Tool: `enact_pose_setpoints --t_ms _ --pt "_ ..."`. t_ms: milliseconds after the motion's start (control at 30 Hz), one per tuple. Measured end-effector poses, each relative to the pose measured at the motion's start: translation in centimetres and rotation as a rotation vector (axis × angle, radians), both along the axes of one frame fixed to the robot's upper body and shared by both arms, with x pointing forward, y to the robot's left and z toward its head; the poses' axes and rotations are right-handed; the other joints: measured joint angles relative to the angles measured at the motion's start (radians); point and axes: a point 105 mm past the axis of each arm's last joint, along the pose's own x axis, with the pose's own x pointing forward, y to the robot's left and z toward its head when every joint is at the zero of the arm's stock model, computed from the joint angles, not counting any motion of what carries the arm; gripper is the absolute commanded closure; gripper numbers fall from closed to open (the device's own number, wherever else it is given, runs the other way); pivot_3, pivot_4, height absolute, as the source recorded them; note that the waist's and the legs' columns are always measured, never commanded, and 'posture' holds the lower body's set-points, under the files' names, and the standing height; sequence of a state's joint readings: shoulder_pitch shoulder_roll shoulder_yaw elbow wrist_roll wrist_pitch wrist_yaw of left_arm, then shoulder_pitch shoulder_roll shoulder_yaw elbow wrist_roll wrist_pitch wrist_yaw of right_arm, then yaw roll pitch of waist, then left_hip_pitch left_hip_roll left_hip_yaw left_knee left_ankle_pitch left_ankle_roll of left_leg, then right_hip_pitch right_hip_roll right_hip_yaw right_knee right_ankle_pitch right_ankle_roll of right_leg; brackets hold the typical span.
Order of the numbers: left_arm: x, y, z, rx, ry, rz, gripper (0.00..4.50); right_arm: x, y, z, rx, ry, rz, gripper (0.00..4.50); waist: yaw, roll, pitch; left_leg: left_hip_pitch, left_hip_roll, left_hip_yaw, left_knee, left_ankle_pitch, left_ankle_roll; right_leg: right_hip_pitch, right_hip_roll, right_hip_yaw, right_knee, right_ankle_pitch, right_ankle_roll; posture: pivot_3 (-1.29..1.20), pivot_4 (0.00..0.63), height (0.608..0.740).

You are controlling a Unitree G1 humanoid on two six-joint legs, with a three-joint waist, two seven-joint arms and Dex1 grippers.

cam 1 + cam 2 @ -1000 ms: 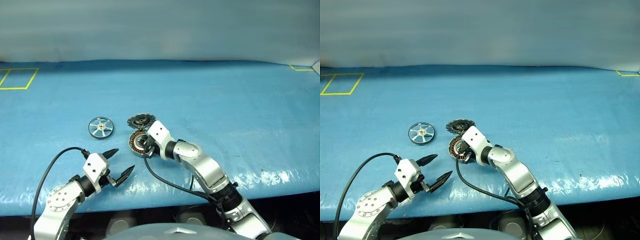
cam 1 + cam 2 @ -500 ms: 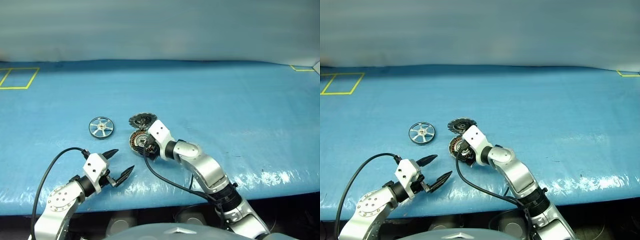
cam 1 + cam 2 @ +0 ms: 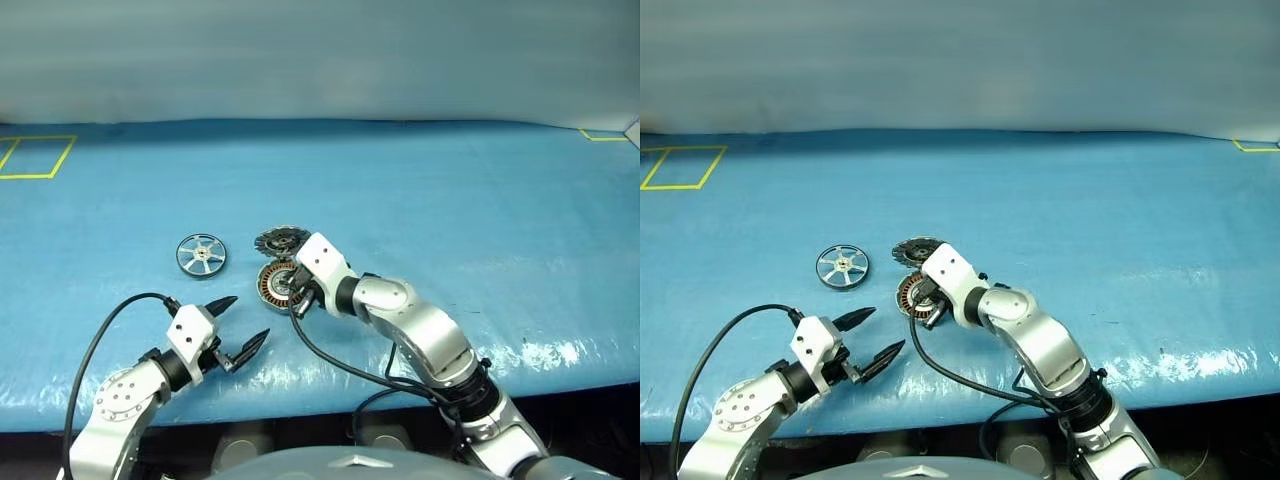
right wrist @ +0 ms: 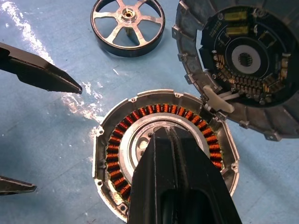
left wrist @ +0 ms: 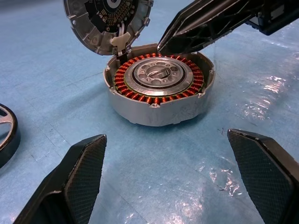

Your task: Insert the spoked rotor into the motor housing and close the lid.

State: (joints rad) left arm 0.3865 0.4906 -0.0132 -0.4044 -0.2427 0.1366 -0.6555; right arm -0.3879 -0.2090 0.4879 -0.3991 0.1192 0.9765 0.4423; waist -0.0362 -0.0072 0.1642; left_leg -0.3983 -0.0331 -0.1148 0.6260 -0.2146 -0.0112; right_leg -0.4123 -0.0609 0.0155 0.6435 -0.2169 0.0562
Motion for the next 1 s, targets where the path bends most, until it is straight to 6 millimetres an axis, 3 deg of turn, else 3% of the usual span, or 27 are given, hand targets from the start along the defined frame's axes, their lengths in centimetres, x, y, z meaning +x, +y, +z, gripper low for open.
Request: enact_pose_setpoints --t_ms 400,1000 --pt "-0.2 -0.1 -0.3 0.005 0.000 0.008 0.00 1.1 0.4 -1.4 -0.099 0.017 0.030 4.48 0.000 0.000 0.000 0.000 0.000 0.000 0.000 0.000 0.000 0.000 0.000 0.000 0.000 0.000 0.000 0.00 0.150 0.740" --pt "-0.3 -0.1 -0.4 0.008 0.000 0.007 0.00 0.0 0.3 -1.6 -0.116 0.048 0.125 4.48 0.000 0.000 0.000 0.000 0.000 0.000 0.000 0.000 0.000 0.000 0.000 0.000 0.000 0.000 0.000 0.00 0.150 0.740"
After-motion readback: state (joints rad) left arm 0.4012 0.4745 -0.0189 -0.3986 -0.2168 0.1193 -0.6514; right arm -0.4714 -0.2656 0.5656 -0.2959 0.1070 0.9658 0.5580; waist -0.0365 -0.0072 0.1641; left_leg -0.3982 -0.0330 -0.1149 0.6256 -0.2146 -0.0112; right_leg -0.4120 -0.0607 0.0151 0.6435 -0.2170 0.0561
